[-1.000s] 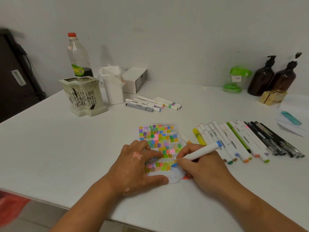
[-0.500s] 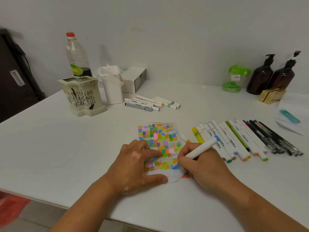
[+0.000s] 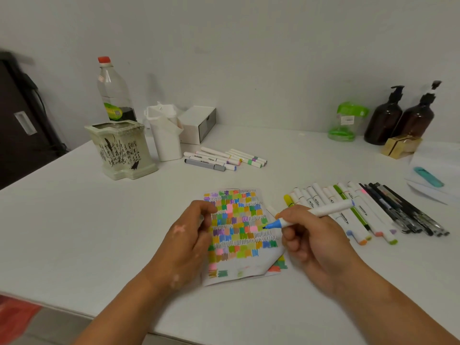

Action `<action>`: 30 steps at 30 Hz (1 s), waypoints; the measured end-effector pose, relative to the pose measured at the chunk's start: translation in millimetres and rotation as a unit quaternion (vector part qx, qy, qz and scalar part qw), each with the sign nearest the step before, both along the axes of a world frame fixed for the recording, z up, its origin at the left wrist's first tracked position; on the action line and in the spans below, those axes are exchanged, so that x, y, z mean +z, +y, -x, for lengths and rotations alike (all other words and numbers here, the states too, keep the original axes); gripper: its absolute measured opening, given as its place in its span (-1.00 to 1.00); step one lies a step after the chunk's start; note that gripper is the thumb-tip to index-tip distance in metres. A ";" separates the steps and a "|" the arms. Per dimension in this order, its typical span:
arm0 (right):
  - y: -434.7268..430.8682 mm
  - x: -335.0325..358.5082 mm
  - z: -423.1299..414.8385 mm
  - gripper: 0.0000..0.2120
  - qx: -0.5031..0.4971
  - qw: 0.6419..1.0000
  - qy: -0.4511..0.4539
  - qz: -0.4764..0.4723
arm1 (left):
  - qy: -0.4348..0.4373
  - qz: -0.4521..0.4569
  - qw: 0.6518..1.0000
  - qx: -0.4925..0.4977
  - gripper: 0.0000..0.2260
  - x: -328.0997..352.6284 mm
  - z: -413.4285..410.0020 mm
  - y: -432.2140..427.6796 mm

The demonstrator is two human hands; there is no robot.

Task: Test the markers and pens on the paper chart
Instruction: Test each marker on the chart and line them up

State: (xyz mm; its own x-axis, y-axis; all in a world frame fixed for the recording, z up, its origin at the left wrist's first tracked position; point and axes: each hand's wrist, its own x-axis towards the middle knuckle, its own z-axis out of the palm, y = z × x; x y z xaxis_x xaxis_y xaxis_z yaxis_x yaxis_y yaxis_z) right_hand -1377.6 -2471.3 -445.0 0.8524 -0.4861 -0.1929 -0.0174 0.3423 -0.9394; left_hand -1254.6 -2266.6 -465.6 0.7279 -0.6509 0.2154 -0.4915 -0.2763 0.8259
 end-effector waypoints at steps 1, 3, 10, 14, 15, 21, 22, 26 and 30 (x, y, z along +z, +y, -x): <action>-0.4 0.7 -0.7 -0.88 0.007 1.000 -0.003 -0.016 | 0.002 0.017 1.000 0.010 -0.70 0.1 0.2 0.0; 0.8 1.7 -1.5 -0.91 0.020 0.999 -0.005 -0.034 | -0.002 0.040 0.999 0.009 -0.73 -1.6 -1.4 0.2; 2.2 0.9 -2.0 -0.85 0.043 0.998 -0.034 -0.040 | 0.163 0.144 0.976 -0.028 -0.46 -4.3 -8.1 2.6; 3.7 0.2 -2.2 -0.81 0.052 0.997 -0.040 -0.035 | 0.152 0.137 0.978 -0.041 -0.70 -3.6 -6.6 5.6; 3.9 -0.4 -2.2 -0.81 0.058 0.997 -0.040 -0.034 | 0.143 0.133 0.980 -0.046 -0.71 -2.6 -4.6 5.6; 8.5 -2.1 -2.3 -0.81 0.093 0.994 -0.057 -0.003 | 0.166 0.129 0.975 -0.074 -0.77 -1.1 -1.1 2.3; 9.2 -2.5 -2.0 -0.83 0.097 0.993 -0.059 0.005 | 0.162 0.119 0.977 -0.072 -0.79 -1.8 -1.6 2.4; 11.6 -3.7 -0.9 -0.87 0.111 0.991 -0.065 0.045 | 0.147 0.099 0.981 -0.081 -0.76 -5.3 -2.8 3.4; 15.1 -2.3 0.9 -0.82 0.132 0.985 -0.060 0.089 | 0.112 0.076 0.987 -0.086 -0.71 -5.6 -3.7 4.2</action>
State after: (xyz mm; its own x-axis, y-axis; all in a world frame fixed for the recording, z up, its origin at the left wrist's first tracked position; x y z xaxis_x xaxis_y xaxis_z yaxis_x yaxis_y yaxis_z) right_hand -1378.6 -2456.2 -447.4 0.9652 -0.2610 -0.0148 0.0309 0.1701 -0.9849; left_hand -1250.9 -2262.4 -471.1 0.6498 -0.7415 0.1669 -0.3210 -0.0687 0.9446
